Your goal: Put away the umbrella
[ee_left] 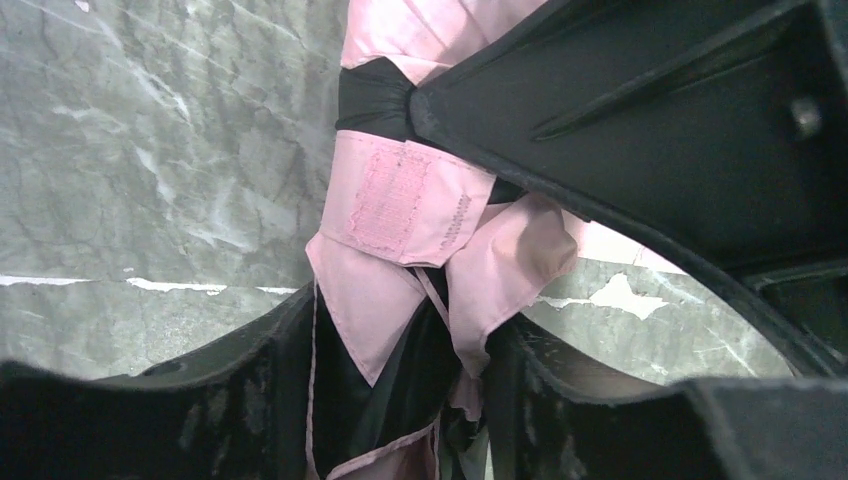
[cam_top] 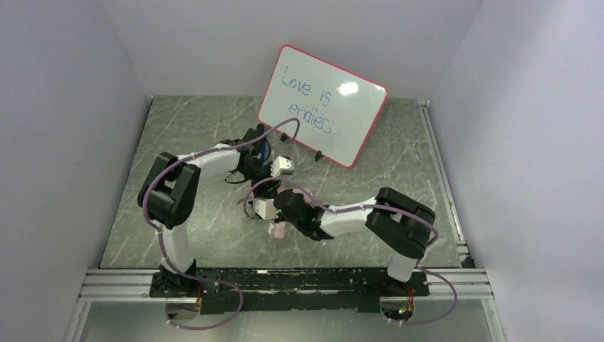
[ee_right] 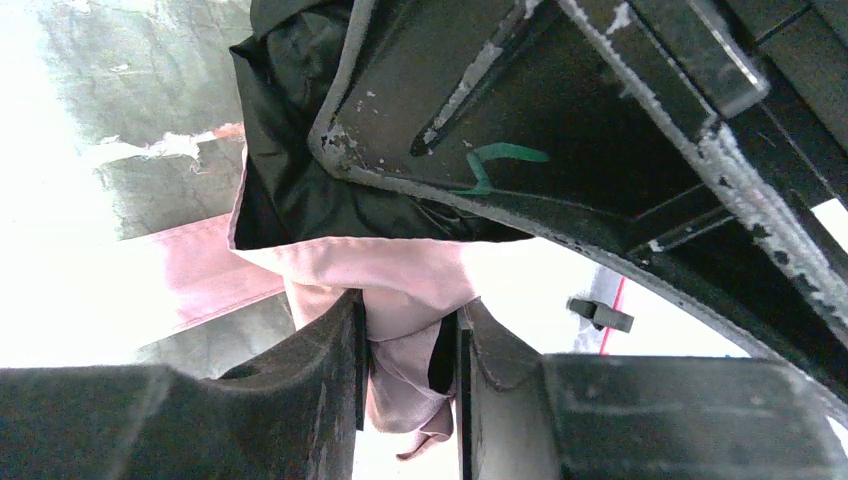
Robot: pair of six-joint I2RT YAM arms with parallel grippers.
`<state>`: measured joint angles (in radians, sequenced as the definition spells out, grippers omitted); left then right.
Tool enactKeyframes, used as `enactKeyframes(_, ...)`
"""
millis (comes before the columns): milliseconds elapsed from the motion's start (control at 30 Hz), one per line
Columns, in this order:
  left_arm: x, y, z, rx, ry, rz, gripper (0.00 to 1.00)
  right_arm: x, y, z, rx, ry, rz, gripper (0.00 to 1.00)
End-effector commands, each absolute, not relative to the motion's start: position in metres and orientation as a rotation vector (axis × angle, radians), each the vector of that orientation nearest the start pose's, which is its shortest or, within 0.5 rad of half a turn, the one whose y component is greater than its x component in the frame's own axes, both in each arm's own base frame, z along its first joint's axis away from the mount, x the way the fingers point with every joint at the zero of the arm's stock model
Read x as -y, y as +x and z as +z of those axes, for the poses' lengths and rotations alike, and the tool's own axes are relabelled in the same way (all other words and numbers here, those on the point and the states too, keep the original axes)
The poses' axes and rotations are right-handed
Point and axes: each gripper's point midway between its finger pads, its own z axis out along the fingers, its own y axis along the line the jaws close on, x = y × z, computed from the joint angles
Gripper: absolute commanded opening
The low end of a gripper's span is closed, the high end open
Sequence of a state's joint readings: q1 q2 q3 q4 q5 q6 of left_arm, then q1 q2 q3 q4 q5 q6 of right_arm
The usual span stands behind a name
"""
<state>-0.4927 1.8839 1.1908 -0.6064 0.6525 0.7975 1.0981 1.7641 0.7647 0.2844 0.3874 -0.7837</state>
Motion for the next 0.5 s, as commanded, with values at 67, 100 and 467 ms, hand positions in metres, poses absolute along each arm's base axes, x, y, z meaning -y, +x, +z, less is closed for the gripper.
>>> enactKeyframes(67,0.243,0.278,0.009,-2.108,1.746,-0.785,0.49,-0.246,0.204,-0.063,-1.691,-2.072,-0.248,0.16)
enactKeyframes(100,0.242,0.277,0.008,-2.115,1.747,-0.784,0.47,-0.247,0.203,-0.062,-1.690,-2.071,-0.247,0.16)
enactKeyframes(467,0.238,0.275,0.002,-2.147,1.777,-0.667,0.09,-0.260,0.201,-0.047,-1.659,-2.005,-0.194,0.26)
